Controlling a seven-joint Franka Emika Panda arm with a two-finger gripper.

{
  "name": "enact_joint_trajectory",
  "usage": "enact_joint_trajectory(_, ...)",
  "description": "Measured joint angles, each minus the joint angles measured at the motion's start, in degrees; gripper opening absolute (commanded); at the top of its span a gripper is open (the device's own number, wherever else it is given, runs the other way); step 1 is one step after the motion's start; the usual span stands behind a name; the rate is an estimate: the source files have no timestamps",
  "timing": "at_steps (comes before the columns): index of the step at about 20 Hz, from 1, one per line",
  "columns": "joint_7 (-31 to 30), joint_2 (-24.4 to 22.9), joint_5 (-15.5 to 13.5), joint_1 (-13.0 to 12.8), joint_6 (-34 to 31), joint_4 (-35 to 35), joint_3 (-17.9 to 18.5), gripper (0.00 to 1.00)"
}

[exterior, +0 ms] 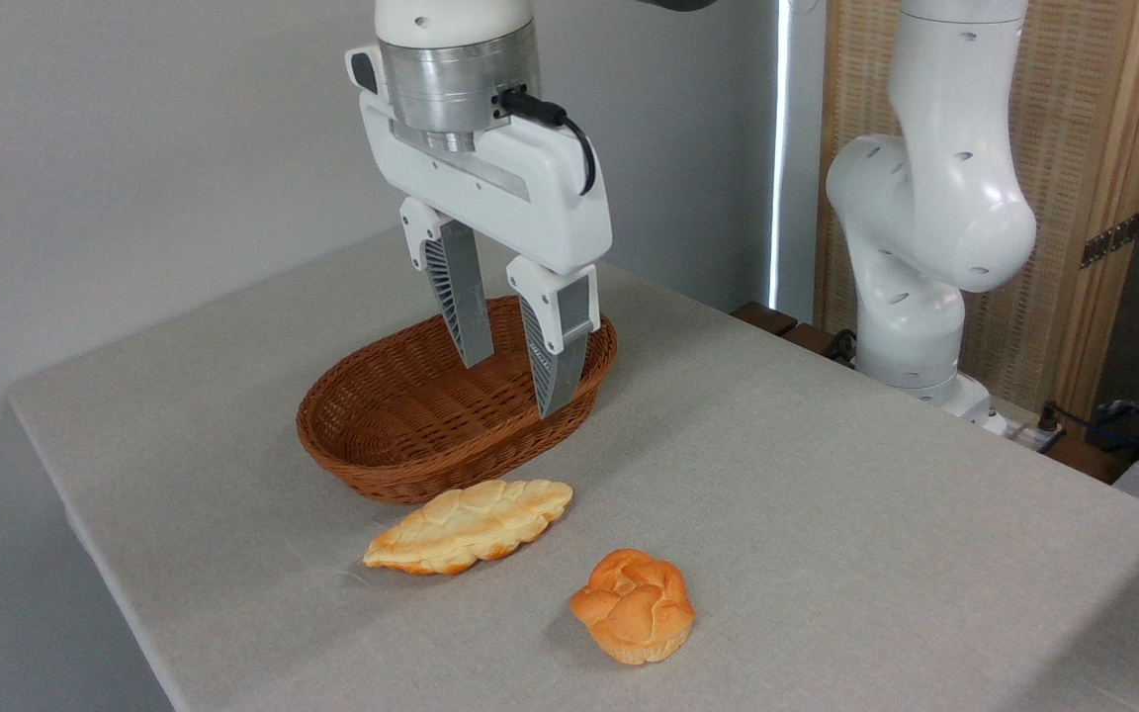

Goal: Put bread into the basket

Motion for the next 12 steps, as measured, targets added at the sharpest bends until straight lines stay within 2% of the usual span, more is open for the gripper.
enact_joint_trajectory(12, 0.0, -0.6, 0.5, -0.1, -2.1, 3.0, -0.5, 1.0)
